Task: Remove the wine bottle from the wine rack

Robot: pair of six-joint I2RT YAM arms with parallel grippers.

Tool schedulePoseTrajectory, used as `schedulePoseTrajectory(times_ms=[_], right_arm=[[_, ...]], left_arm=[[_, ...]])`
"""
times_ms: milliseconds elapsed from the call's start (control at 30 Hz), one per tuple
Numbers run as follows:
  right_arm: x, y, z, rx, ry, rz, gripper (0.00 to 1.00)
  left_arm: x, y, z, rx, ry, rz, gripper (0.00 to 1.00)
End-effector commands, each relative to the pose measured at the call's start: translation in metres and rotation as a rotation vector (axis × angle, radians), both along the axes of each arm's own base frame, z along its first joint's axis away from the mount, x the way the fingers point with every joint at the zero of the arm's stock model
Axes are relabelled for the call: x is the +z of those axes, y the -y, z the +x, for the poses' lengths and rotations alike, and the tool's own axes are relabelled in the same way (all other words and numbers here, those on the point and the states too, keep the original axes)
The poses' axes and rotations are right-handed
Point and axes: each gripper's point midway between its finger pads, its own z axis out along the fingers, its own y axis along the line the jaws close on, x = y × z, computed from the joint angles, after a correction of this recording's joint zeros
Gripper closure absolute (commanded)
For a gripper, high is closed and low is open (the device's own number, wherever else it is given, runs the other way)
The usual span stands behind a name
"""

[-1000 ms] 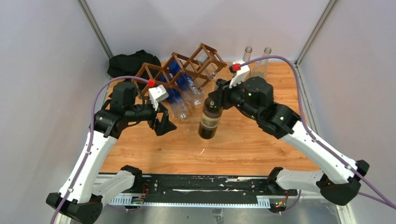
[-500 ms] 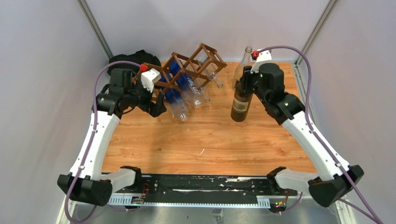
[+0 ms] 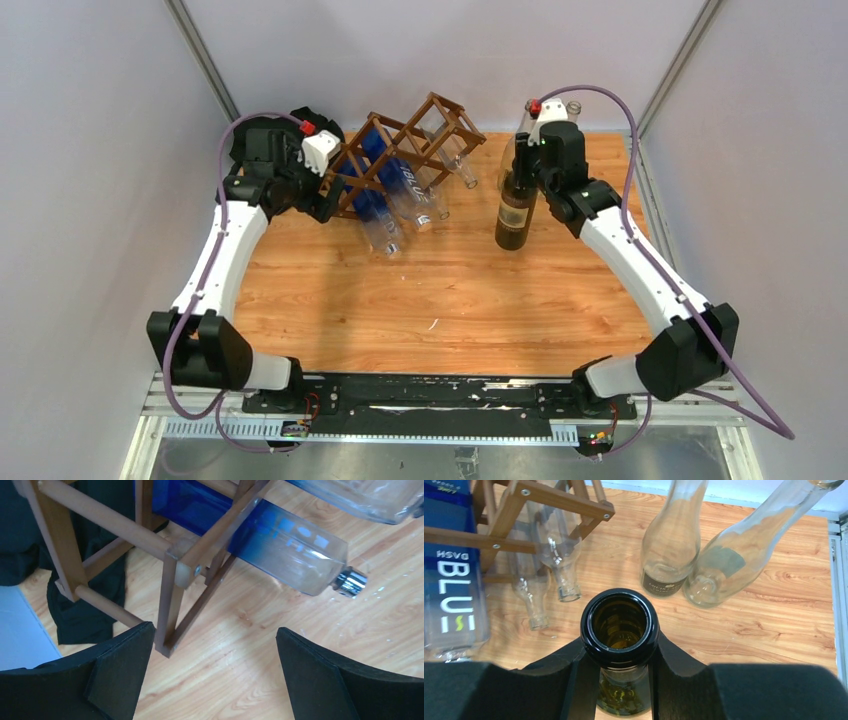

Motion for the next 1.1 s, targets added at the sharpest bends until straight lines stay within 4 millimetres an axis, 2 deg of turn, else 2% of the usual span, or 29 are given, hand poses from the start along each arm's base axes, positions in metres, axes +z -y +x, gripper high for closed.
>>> schedulePoseTrajectory(times_ms=[0,67,300,567,633,667,767,900,1067], right_arm=[[0.03,0.009,0.026,-0.034,0.127,0.043,1.0],[0.028,0.01,0.032,-0.039,0.126,0.043,1.0],[0.025,0.005,0.048,-0.024,0.135,0.044,1.0],[0.021,0.001,0.069,-0.02,0.149,0.035,1.0],[0.022,0.0,0.075,-0.022,0.152,0.042,1.0],[0.022,0.0,0.077,-0.027,0.153,0.042,1.0],[0.026,0.0,0.087,-0.042,0.177,0.051,1.0],[0.025,-0.001,0.095,-0.049,0.182,0.044,1.0],[0.02,0.004,0.103,-0.076,0.204,0.019,1.0]], left_arm=[[-0.003,-0.007,0.028,-0.033,0.052,0.066,0.06],[-0.009,-0.008,0.034,-0.027,0.051,0.074,0.11],[-0.017,-0.02,0.055,0.0,0.096,0.131,0.15],[-0.027,-0.054,0.071,0.064,0.134,0.242,0.3],[-0.033,-0.059,0.072,0.068,0.142,0.271,0.31],[-0.034,-0.072,0.073,0.094,0.145,0.287,0.31],[-0.04,-0.082,0.075,0.104,0.152,0.326,0.31],[-0.034,-0.099,0.083,0.155,0.207,0.382,0.3],[-0.017,-0.117,0.096,0.221,0.257,0.388,0.28]])
